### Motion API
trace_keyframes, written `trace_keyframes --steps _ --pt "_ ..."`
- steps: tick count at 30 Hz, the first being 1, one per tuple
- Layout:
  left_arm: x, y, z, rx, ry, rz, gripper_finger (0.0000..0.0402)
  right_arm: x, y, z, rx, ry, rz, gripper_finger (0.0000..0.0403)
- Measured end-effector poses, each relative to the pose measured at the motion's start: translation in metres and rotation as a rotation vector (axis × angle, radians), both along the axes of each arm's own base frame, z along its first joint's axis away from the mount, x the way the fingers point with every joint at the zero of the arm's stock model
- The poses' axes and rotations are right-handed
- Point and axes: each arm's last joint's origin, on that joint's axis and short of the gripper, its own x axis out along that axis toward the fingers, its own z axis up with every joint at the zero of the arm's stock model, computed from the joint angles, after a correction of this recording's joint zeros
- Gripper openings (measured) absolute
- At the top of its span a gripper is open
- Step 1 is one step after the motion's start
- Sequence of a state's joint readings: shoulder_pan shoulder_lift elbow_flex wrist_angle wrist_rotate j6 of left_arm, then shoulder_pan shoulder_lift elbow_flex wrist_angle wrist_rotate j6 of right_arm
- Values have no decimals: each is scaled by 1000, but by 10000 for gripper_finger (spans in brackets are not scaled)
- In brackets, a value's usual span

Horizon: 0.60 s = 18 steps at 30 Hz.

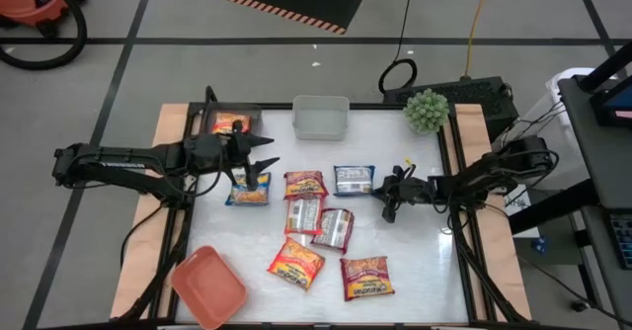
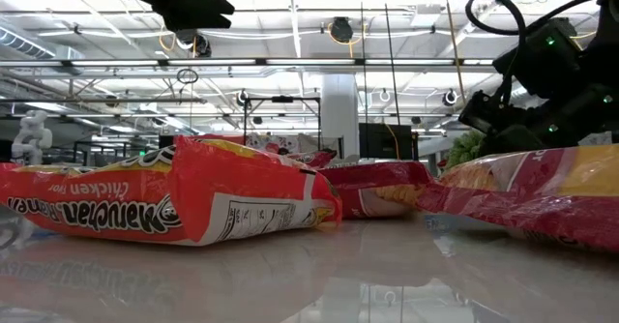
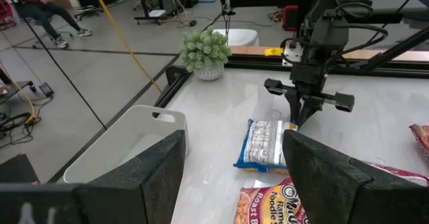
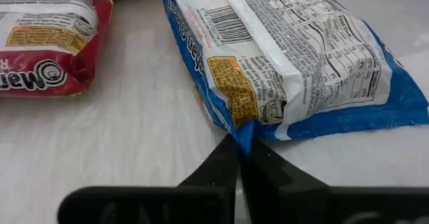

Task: Sort Maruchan noodles
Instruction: Put the right blue noodle pack into the gray bin

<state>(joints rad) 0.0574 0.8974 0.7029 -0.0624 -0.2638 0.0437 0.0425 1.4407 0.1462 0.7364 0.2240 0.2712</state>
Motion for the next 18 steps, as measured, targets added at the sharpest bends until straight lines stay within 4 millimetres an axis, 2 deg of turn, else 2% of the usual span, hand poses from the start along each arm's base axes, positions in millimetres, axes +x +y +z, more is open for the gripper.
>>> trace_keyframes --steps 9,18 --pt "4 0 -5 -6 27 1 255 4 -4 25 -51 -171 9 1" --pt "28 2 -23 -1 85 -1 255 2 -4 47 -90 -308 8 0"
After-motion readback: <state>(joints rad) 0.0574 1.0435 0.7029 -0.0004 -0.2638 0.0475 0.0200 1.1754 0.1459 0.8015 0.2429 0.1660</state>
